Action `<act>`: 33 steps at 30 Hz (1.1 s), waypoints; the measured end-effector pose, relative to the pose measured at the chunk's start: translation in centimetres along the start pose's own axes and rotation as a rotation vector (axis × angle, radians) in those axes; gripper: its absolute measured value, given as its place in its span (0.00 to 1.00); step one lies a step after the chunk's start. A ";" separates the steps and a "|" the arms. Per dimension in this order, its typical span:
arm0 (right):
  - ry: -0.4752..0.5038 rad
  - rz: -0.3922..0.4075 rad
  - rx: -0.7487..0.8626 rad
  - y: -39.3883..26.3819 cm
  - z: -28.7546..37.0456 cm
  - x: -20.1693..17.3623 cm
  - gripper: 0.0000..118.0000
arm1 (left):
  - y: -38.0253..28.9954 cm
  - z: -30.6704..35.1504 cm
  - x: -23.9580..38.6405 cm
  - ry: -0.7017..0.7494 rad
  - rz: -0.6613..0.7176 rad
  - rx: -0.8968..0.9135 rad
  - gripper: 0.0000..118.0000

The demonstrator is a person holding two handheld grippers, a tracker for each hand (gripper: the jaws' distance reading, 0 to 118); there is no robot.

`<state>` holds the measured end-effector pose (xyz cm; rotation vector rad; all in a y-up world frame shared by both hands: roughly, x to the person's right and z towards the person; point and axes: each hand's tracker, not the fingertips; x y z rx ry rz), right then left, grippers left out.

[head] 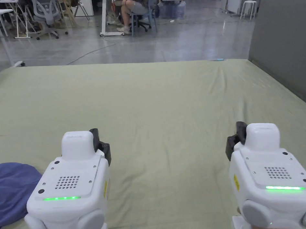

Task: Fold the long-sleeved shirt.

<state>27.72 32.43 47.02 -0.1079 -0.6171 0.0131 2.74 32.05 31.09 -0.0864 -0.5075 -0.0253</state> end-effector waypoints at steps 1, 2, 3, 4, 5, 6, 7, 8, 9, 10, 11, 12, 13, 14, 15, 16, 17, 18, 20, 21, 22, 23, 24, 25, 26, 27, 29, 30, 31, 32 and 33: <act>0.031 -0.001 0.009 -0.2 -0.5 -1.0 0.00 | 0.0 0.3 -0.6 0.014 -0.007 -0.002 0.00; 0.069 0.010 0.016 0.1 -0.8 -2.6 0.00 | -0.1 0.7 -1.5 0.052 -0.020 -0.006 0.00; 0.102 0.018 0.024 0.3 -1.0 -3.9 0.00 | -0.3 0.9 -2.2 0.083 -0.026 -0.008 0.00; 0.139 0.023 0.036 0.6 -1.2 -5.7 0.00 | -0.3 1.3 -3.4 0.111 -0.019 -0.009 0.00; 0.186 0.020 0.043 0.4 -1.7 -7.4 0.00 | -0.2 1.7 -4.7 0.152 -0.012 -0.014 0.00; 0.238 0.016 0.045 0.7 -1.9 -9.3 0.00 | 0.2 2.3 -6.1 0.197 -0.007 -0.015 0.00; 0.271 0.016 0.044 0.9 -2.0 -10.6 0.00 | 0.3 2.6 -7.0 0.235 -0.012 -0.013 0.00; 0.317 0.018 0.049 1.1 -1.9 -12.8 0.00 | 0.8 3.1 -8.1 0.290 -0.025 -0.012 0.00; 0.355 0.012 0.056 1.1 -1.9 -14.1 0.00 | 1.2 3.5 -9.0 0.323 -0.017 -0.010 0.00; 0.396 0.007 0.061 1.2 -1.8 -15.5 0.00 | 1.6 3.9 -9.7 0.327 -0.009 -0.003 0.00; 0.445 0.006 0.056 1.3 -1.6 -17.3 0.00 | 1.8 4.3 -10.5 0.314 -0.006 0.003 0.00; 0.488 0.005 0.053 1.4 -1.4 -18.7 0.00 | 1.9 4.6 -10.9 0.330 -0.010 0.006 0.00; 0.513 0.005 0.055 1.2 -1.2 -19.3 0.00 | 1.9 4.7 -11.2 0.345 -0.012 0.005 0.00; 0.529 0.012 0.060 1.1 -1.0 -20.4 0.00 | 2.0 4.6 -11.5 0.357 -0.012 -0.008 0.00; 0.533 0.020 0.061 1.2 -1.0 -21.1 0.00 | 1.9 4.3 -12.0 0.352 -0.009 -0.022 0.00; 0.540 0.025 0.062 1.2 -1.1 -21.7 0.00 | 1.9 3.7 -12.4 0.352 -0.003 -0.051 0.00; 0.551 0.025 0.060 1.2 -1.0 -21.7 0.00 | 1.9 2.8 -13.0 0.358 0.001 -0.100 0.00; 0.559 0.025 0.059 1.3 -1.2 -22.0 0.00 | 1.8 1.8 -13.8 0.350 0.026 -0.134 0.00; 0.563 0.026 0.061 1.3 -1.7 -22.6 0.00 | 1.2 -1.0 -16.0 0.331 0.068 -0.238 0.00; 0.566 0.027 0.063 1.3 -1.6 -22.5 0.00 | 0.8 -2.5 -17.3 0.325 0.079 -0.301 0.00; 0.568 0.031 0.064 1.2 -1.9 -22.7 0.00 | 0.2 -3.9 -18.3 0.352 0.063 -0.386 0.00; 0.569 0.036 0.064 1.2 -2.3 -23.0 0.00 | -0.7 -5.4 -19.6 0.358 0.067 -0.395 0.00; 0.572 0.039 0.064 1.1 -2.7 -23.4 0.00 | -1.7 -6.8 -21.1 0.346 0.059 -0.448 0.08; 0.574 0.040 0.064 0.9 -2.7 -23.5 0.00 | -2.6 -7.8 -22.2 0.351 0.074 -0.482 0.19; 0.578 0.044 0.055 0.7 -3.1 -23.9 0.00 | -3.9 -9.3 -23.8 0.356 0.107 -0.549 0.41; 0.584 0.049 0.044 0.5 -3.6 -24.4 0.00 | -5.2 -10.5 -25.0 0.379 0.132 -0.645 0.76; 0.589 0.062 0.025 -0.1 -4.1 -25.3 0.00 | -7.5 -12.2 -27.1 0.401 0.184 -0.781 0.93; 0.593 0.068 0.017 -0.4 -4.5 -25.8 0.00 | -8.9 -12.9 -28.1 0.411 0.187 -0.809 0.93; 0.594 0.071 0.009 -0.7 -4.8 -26.2 0.00 | -9.8 -13.4 -28.4 0.424 0.175 -0.844 0.93; 0.600 0.073 -0.008 -1.0 -5.2 -26.7 0.00 | -10.9 -14.2 -28.8 0.435 0.138 -0.900 0.93; 0.611 0.074 -0.021 -1.4 -5.3 -26.9 0.00 | -11.9 -14.7 -29.2 0.423 0.121 -0.929 0.93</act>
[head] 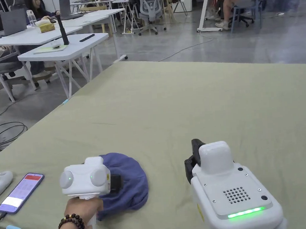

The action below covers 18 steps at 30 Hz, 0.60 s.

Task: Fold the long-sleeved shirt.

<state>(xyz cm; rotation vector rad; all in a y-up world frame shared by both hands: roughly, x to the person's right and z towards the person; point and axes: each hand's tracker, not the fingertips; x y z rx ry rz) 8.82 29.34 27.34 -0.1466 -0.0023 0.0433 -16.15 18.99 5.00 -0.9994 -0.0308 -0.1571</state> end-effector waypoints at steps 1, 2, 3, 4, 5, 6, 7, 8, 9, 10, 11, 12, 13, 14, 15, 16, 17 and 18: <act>0.009 0.000 -0.008 -0.2 -0.4 -0.1 0.00 | 0.1 -0.9 0.2 0.014 -0.029 -0.026 0.93; 0.012 0.004 -0.014 -0.5 -0.8 -0.3 0.00 | -0.1 -1.6 0.4 0.013 -0.055 -0.026 0.92; 0.016 0.009 -0.024 -0.8 -1.1 -0.5 0.00 | -0.2 -2.0 0.6 -0.005 -0.065 -0.023 0.85; 0.020 0.010 -0.031 -1.0 -1.1 -0.5 0.00 | 0.0 -2.1 0.7 -0.041 -0.077 -0.029 0.72; 0.024 0.008 -0.041 -1.1 -1.2 -0.5 0.00 | 0.1 -1.9 0.7 -0.050 -0.061 -0.022 0.46; 0.026 0.005 -0.043 -1.3 -1.3 -0.4 0.00 | 0.1 -1.3 0.7 -0.068 -0.019 -0.001 0.06; 0.026 0.003 -0.045 -1.4 -1.4 -0.3 0.00 | 0.4 -0.8 0.6 -0.074 0.043 0.028 0.05; 0.022 0.002 -0.049 -1.4 -1.2 -0.3 0.00 | 0.6 -0.2 0.6 -0.072 0.077 0.057 0.05; 0.017 0.001 -0.052 -1.4 -1.2 -0.2 0.00 | 1.0 0.1 0.7 -0.083 0.084 0.058 0.05; 0.015 -0.001 -0.054 -1.5 -1.2 0.0 0.00 | 1.1 1.0 0.7 -0.107 0.070 0.068 0.05; 0.011 -0.004 -0.056 -1.5 -1.1 0.2 0.00 | 1.4 1.8 0.8 -0.132 0.063 0.099 0.05; 0.005 -0.005 -0.054 -1.5 -0.9 0.4 0.00 | 1.8 3.0 1.1 -0.146 0.048 0.129 0.05; 0.000 -0.007 -0.053 -1.4 -0.7 0.7 0.00 | 2.1 4.2 1.4 -0.180 0.049 0.157 0.05; -0.009 -0.012 -0.049 -1.3 -0.5 1.1 0.00 | 2.6 5.7 1.4 -0.232 0.049 0.201 0.05; -0.013 -0.016 -0.045 -1.2 -0.3 1.4 0.00 | 2.9 7.4 1.9 -0.276 0.046 0.245 0.05; -0.021 -0.019 -0.040 -1.0 0.0 1.8 0.00 | 3.3 9.5 2.7 -0.316 0.040 0.283 0.05; -0.027 -0.020 -0.036 -0.9 0.4 2.5 0.00 | 3.7 11.8 3.9 -0.353 0.004 0.327 0.05; -0.030 -0.022 -0.035 -0.6 0.8 3.3 0.00 | 4.0 13.8 4.8 -0.381 -0.031 0.361 0.05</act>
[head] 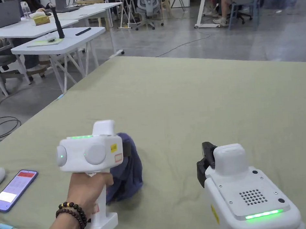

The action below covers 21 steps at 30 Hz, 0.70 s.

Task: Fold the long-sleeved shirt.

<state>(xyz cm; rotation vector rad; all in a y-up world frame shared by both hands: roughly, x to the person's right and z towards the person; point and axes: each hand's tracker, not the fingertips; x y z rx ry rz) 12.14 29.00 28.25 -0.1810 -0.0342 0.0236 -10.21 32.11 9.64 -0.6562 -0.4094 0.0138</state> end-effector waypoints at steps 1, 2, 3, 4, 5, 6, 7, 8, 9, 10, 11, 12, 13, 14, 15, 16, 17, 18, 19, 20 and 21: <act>-0.008 -0.004 0.004 0.2 0.4 0.7 0.00 | 0.7 1.0 1.7 -0.026 -0.031 0.021 0.05; -0.034 -0.009 0.011 0.6 1.1 1.7 0.00 | 1.6 2.0 3.6 -0.065 -0.061 0.048 0.05; -0.052 -0.009 0.014 0.9 1.8 2.7 0.00 | 2.3 2.8 5.7 -0.105 -0.075 0.063 0.05; -0.073 -0.007 0.019 1.2 2.4 3.7 0.00 | 2.6 3.6 7.5 -0.140 -0.093 0.073 0.05; -0.114 -0.001 0.033 1.5 3.4 5.0 0.00 | 3.0 4.0 9.8 -0.196 -0.095 0.090 0.05; -0.153 -0.001 0.046 1.8 4.5 6.2 0.00 | 3.2 4.0 12.0 -0.256 -0.112 0.076 0.05; -0.178 -0.004 0.053 2.0 5.4 7.3 0.00 | 3.1 3.8 13.9 -0.304 -0.112 0.077 0.05; -0.221 -0.012 0.052 2.3 6.4 8.7 0.00 | 2.8 3.4 16.6 -0.357 -0.133 0.075 0.05; -0.263 -0.018 0.051 2.4 7.4 10.0 0.00 | 2.3 2.6 19.1 -0.390 -0.162 0.055 0.05; -0.297 -0.022 0.061 2.4 8.4 11.0 0.00 | 1.8 1.8 21.3 -0.419 -0.182 0.032 0.05; -0.337 -0.030 0.068 2.4 9.6 12.4 0.00 | 0.8 0.5 24.1 -0.441 -0.207 -0.005 0.05; -0.367 -0.039 0.063 2.2 10.5 13.6 0.00 | -0.1 -1.1 26.4 -0.474 -0.192 -0.045 0.05; -0.399 -0.049 0.051 2.1 11.4 14.6 0.00 | -1.4 -2.5 28.5 -0.506 -0.200 -0.097 0.05; -0.431 -0.063 0.038 1.8 12.4 15.7 0.00 | -3.2 -4.1 30.7 -0.536 -0.195 -0.126 0.05; -0.453 -0.077 0.025 1.5 13.3 16.7 0.00 | -5.2 -5.9 32.5 -0.552 -0.185 -0.171 0.05; -0.467 -0.088 0.019 1.2 14.0 17.4 0.00 | -6.9 -7.1 33.8 -0.546 -0.183 -0.203 0.05; -0.483 -0.101 0.006 0.8 14.8 18.3 0.00 | -8.9 -8.4 35.2 -0.532 -0.195 -0.257 0.05; -0.500 -0.106 -0.005 0.4 15.4 18.8 0.00 | -10.4 -9.3 36.0 -0.527 -0.211 -0.277 0.05; -0.509 -0.108 -0.018 0.1 15.7 19.3 0.00 | -11.4 -9.9 36.5 -0.520 -0.223 -0.293 0.05; -0.517 -0.110 -0.032 -0.3 16.1 19.7 0.00 | -12.3 -10.0 36.8 -0.490 -0.230 -0.269 0.08; -0.525 -0.108 -0.041 -0.7 16.3 20.0 0.00 | -12.6 -9.8 36.8 -0.481 -0.239 -0.245 0.29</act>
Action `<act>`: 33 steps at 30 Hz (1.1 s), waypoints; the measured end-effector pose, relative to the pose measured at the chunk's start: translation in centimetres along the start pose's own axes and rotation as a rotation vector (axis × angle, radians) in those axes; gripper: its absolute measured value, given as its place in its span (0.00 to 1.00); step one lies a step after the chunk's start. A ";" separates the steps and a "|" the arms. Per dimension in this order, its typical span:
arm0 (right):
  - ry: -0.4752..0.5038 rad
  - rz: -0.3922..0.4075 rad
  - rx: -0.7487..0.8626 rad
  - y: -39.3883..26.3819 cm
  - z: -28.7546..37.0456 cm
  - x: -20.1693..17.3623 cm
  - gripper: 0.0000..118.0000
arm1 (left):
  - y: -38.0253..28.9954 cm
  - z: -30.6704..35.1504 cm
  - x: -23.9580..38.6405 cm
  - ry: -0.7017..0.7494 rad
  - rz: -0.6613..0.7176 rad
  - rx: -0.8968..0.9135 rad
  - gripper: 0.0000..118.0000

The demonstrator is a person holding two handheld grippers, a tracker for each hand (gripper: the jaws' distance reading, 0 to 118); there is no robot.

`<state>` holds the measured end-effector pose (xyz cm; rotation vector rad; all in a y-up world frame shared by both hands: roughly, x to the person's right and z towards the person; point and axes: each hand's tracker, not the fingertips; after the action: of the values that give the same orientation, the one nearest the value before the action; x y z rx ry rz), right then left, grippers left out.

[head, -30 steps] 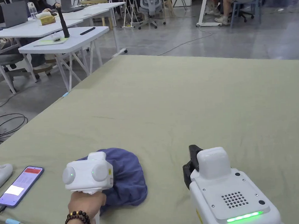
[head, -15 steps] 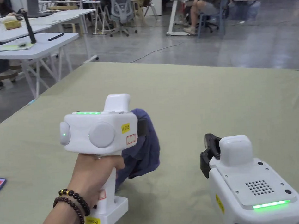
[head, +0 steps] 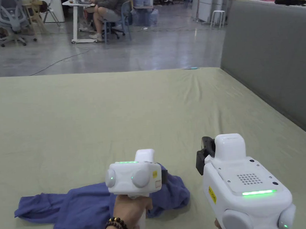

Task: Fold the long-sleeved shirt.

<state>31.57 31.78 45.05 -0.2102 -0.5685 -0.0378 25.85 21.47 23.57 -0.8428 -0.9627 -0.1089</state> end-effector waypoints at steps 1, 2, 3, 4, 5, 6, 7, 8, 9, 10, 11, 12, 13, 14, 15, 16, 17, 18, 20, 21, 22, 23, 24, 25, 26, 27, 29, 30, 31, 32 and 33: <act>-0.001 0.002 -0.005 -0.2 -0.2 0.2 0.00 | -0.1 0.4 0.1 -0.001 -0.004 0.019 0.60; -0.003 0.003 -0.013 -0.4 -0.2 0.3 0.00 | 0.1 1.6 0.1 -0.012 -0.010 0.056 0.84; -0.003 0.001 -0.023 -0.6 -0.1 0.4 0.00 | 0.6 2.9 -0.1 -0.020 -0.021 0.078 0.94; -0.001 -0.008 -0.029 -0.6 0.0 0.4 0.00 | 0.8 4.4 -0.1 -0.011 -0.042 0.120 0.95; 0.002 -0.023 -0.030 -0.5 -0.2 0.4 0.00 | 1.0 6.7 -0.1 0.025 -0.082 0.184 0.95; 0.008 -0.030 -0.026 -0.6 0.0 0.3 0.00 | 1.0 8.9 -0.2 0.068 -0.108 0.253 0.95; 0.018 -0.033 -0.020 -0.6 0.2 0.2 0.00 | 1.1 10.9 -0.7 0.114 -0.123 0.304 0.95; 0.030 -0.025 -0.013 -0.7 0.5 0.0 0.00 | 0.5 13.5 -1.0 0.161 -0.118 0.349 0.95; 0.036 -0.010 -0.011 -0.8 0.5 -0.2 0.00 | -0.5 15.7 -1.3 0.188 -0.106 0.396 0.95; 0.039 -0.002 -0.013 -0.8 0.8 -0.4 0.00 | -1.4 17.4 -1.6 0.221 -0.084 0.436 0.95; 0.047 0.000 -0.021 -0.8 1.2 -0.6 0.00 | -2.3 18.9 -2.6 0.269 -0.059 0.470 0.94; 0.064 -0.015 -0.033 -0.9 1.7 -0.6 0.00 | -3.7 20.6 -3.0 0.277 -0.075 0.512 0.91; 0.071 -0.025 -0.040 -1.0 1.9 -0.8 0.00 | -4.8 21.9 -3.4 0.294 -0.070 0.507 0.86; 0.073 -0.031 -0.042 -1.1 2.3 -1.1 0.00 | -6.3 23.1 -3.6 0.332 -0.054 0.513 0.73; 0.073 -0.030 -0.042 -1.2 2.6 -1.3 0.00 | -7.5 23.8 -4.4 0.381 -0.035 0.540 0.41; 0.077 -0.024 -0.042 -1.2 2.9 -1.6 0.00 | -8.6 24.4 -4.5 0.435 -0.034 0.551 0.10; 0.078 -0.010 -0.038 -1.2 3.1 -1.8 0.00 | -10.1 25.0 -4.7 0.481 -0.043 0.567 0.00; 0.076 -0.004 -0.033 -1.2 3.3 -2.0 0.00 | -11.2 25.4 -5.0 0.475 -0.030 0.567 0.00; 0.084 -0.009 -0.029 -0.9 3.5 -2.2 0.00 | -11.8 25.5 -5.9 0.408 0.005 0.528 0.00; 0.091 -0.012 -0.029 -0.7 3.5 -2.2 0.00 | -11.8 25.3 -6.1 0.399 -0.011 0.495 0.00; 0.092 -0.012 -0.028 -0.5 3.5 -2.3 0.00 | -11.8 25.2 -6.2 0.412 -0.026 0.481 0.00; 0.093 -0.014 -0.024 -0.4 3.6 -2.4 0.00 | -11.5 24.9 -6.2 0.428 -0.039 0.485 0.00; 0.098 -0.014 -0.021 -0.3 3.7 -2.4 0.00 | -11.3 24.9 -6.4 0.421 -0.046 0.493 0.00; 0.103 -0.012 -0.017 -0.2 3.7 -2.4 0.00 | -10.9 24.7 -6.8 0.381 -0.028 0.474 0.00; 0.102 -0.011 -0.016 -0.1 3.8 -2.5 0.00 | -10.1 24.2 -7.4 0.379 0.002 0.457 0.00; 0.101 -0.011 -0.016 0.0 3.8 -2.5 0.00 | -9.4 23.6 -7.7 0.369 0.025 0.407 0.00; 0.100 -0.010 -0.018 -0.1 3.7 -2.4 0.00 | -7.5 20.8 -10.4 0.344 0.095 0.231 0.05; 0.099 -0.009 -0.021 -0.1 3.7 -2.4 0.00 | -6.8 19.4 -11.6 0.333 0.135 0.161 0.28; 0.098 -0.008 -0.026 -0.2 3.5 -2.3 0.00 | -6.2 17.6 -12.5 0.336 0.151 0.087 0.60; 0.097 -0.010 -0.033 -0.4 3.3 -2.3 0.00 | -5.8 15.6 -14.1 0.307 0.170 0.010 0.89; 0.096 -0.012 -0.041 -0.6 3.2 -2.1 0.00 | -5.6 13.9 -15.0 0.325 0.178 -0.053 1.00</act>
<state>28.02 31.84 46.63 -0.2436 -0.4734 -0.0712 5.08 22.97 19.42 -0.9232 -0.5796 -0.1149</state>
